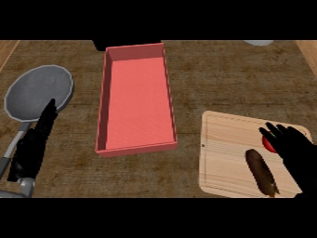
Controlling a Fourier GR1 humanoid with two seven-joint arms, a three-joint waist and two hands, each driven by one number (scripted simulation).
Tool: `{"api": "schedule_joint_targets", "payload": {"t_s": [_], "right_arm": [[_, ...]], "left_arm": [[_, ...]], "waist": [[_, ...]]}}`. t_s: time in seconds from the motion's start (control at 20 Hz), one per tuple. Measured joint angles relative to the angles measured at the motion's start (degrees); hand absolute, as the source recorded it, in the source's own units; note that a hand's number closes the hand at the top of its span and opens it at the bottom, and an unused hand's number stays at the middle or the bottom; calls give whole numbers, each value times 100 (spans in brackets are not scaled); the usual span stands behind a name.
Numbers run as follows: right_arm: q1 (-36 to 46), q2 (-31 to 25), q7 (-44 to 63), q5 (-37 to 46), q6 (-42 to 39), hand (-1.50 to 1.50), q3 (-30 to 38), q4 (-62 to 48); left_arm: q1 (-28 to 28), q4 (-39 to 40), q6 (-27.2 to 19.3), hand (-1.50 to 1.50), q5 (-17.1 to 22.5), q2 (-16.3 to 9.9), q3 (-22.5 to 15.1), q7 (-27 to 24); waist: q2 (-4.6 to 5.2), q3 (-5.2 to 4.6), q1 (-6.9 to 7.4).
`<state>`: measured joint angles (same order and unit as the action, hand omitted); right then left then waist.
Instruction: Pick the sweet potato from the cutting board and place it in the cardboard box
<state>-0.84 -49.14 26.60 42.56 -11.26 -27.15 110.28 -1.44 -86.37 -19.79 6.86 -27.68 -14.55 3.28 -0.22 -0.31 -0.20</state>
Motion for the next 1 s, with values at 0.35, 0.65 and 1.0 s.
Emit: {"api": "schedule_joint_targets", "payload": {"t_s": [0.35,0.65,1.0], "right_arm": [[253,856,1506,424,-1233,-150,-582,254],[193,1398,1783,1075,-1320,-150,-741,-70],[33,1678,1616,1519,-1379,-150,-513,-410]], "left_arm": [[-53,9,70,0,-170,167,42,68],[4,75,298,0,-241,273,310,10],[238,-254,452,0,-518,446,462,162]], "waist": [[17,23,32],[19,29,24],[16,31,25]]}}
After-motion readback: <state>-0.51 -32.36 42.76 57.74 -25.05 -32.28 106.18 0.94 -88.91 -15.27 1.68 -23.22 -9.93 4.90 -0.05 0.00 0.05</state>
